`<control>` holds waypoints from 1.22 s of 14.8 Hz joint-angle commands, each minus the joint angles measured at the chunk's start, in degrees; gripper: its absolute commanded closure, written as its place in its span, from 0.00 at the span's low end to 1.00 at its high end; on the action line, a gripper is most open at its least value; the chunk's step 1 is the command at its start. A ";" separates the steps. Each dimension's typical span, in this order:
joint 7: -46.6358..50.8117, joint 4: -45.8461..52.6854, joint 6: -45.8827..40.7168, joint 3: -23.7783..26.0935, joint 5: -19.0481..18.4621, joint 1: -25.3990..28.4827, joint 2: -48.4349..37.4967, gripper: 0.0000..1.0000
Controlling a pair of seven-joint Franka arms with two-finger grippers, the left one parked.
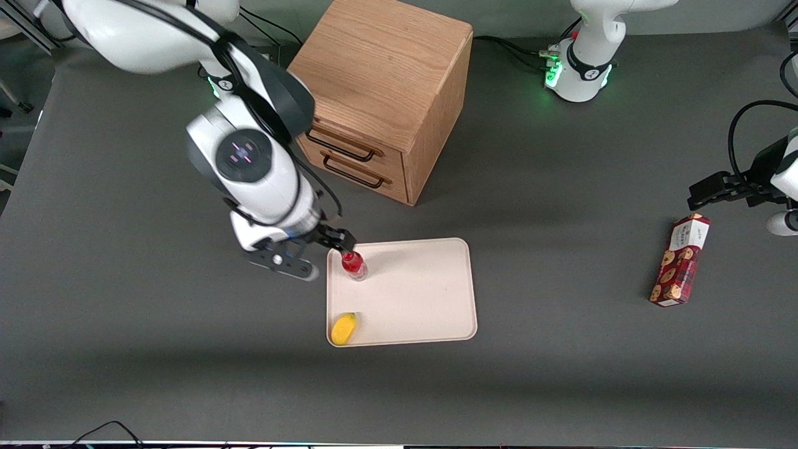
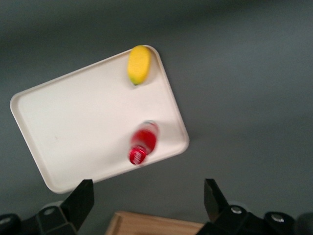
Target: Place coke bottle on tray
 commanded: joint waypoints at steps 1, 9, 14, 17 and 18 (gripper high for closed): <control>-16.70 1.32 -10.63 -1.26 0.14 -2.68 -9.12 0.00; -50.32 -20.68 -9.29 -34.30 19.65 -3.57 -33.03 0.00; -50.60 -38.75 4.89 -36.34 23.35 -3.48 -40.62 0.00; -47.54 -35.09 4.37 -36.08 23.35 -3.22 -37.99 0.00; -47.09 -33.41 4.19 -36.08 23.26 -3.13 -36.85 0.00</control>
